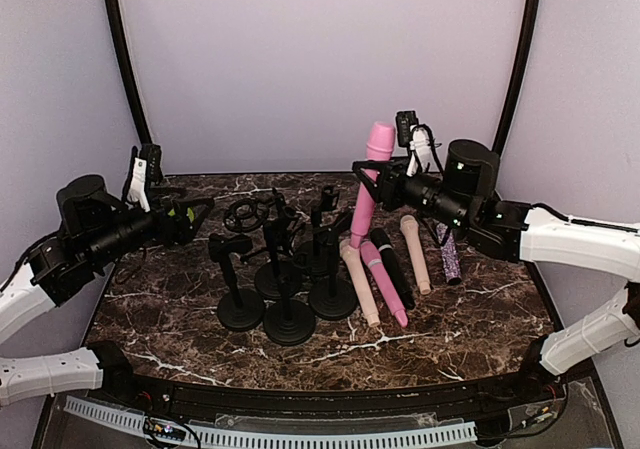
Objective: Remove the microphone from the stand
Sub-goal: Place the microphone at the center of the board.
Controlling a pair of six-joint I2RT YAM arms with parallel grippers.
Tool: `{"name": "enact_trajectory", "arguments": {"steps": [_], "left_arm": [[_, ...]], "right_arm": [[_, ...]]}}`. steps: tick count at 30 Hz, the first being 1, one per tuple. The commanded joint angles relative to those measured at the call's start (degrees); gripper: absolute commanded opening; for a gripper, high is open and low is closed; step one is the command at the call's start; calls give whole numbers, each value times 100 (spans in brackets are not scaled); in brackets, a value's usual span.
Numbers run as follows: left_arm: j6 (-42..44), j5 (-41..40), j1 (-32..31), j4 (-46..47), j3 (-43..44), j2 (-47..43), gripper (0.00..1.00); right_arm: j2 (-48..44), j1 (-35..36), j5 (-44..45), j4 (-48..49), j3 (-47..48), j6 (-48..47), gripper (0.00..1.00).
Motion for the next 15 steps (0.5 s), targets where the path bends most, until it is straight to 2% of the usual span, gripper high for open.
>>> {"name": "enact_trajectory", "arguments": {"steps": [1, 5, 7, 10, 15], "left_arm": [[-5, -142, 13, -638, 1039, 549, 91], [309, 35, 325, -1274, 1922, 1270, 91], [463, 342, 753, -1400, 2132, 1500, 92], [553, 908, 1608, -1321, 2209, 1747, 92], [472, 1618, 2523, -1071, 2014, 2025, 92]], "right_arm": [[-72, -226, 283, -235, 235, 252, 16], [-158, -410, 418, -735, 216, 327, 16], [-226, -542, 491, -1067, 171, 351, 16], [-300, -752, 606, -1605, 98, 439, 16], [-232, -1162, 634, -2406, -64, 613, 16]]}}
